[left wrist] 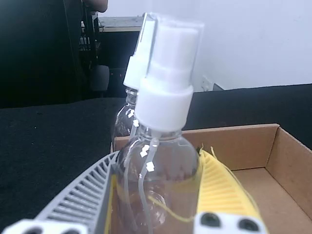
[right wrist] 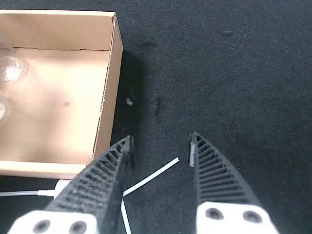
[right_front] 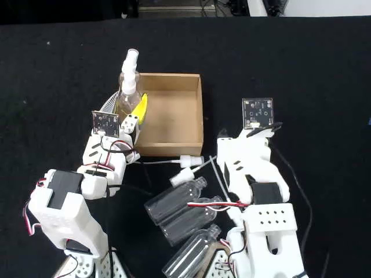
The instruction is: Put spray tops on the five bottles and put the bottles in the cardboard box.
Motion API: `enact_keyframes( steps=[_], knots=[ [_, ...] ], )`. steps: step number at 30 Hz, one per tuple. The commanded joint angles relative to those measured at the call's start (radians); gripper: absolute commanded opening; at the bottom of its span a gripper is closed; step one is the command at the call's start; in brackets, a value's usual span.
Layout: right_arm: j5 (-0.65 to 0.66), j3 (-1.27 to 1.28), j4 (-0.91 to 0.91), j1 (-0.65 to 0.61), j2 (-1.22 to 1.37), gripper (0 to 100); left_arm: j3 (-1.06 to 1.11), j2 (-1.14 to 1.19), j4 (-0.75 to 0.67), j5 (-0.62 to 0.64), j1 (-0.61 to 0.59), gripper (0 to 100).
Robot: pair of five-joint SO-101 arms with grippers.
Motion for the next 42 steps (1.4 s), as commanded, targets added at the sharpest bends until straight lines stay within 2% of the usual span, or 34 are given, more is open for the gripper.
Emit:
enact_keyframes(
  steps=[1,5,15,20,26,33,37,42],
  knots=[
    [-0.002,-0.007,-0.032,-0.009,-0.021,17.3,-0.035,-0.005,0.002,0.009,0.002,11],
    [-0.002,-0.008,-0.032,-0.009,-0.021,17.3,-0.030,-0.005,0.002,0.009,0.002,20],
    [-0.002,-0.008,-0.032,-0.009,-0.021,17.3,-0.030,-0.015,0.002,0.009,0.001,22],
    [-0.002,-0.008,-0.032,-0.009,-0.021,17.3,-0.030,-0.009,0.002,0.009,0.001,35],
    [-0.002,-0.008,-0.032,-0.009,-0.021,17.3,-0.030,-0.014,0.002,0.009,0.001,31],
    [-0.002,-0.008,-0.032,-0.009,-0.021,17.3,-0.031,-0.017,-0.002,0.009,-0.008,31],
    [-0.002,-0.008,-0.032,-0.009,-0.021,17.3,-0.002,-0.049,-0.084,0.009,-0.007,31],
    [-0.002,-0.008,-0.032,-0.009,-0.021,17.3,0.053,-0.143,-0.087,0.009,-0.012,31]
  ],
)
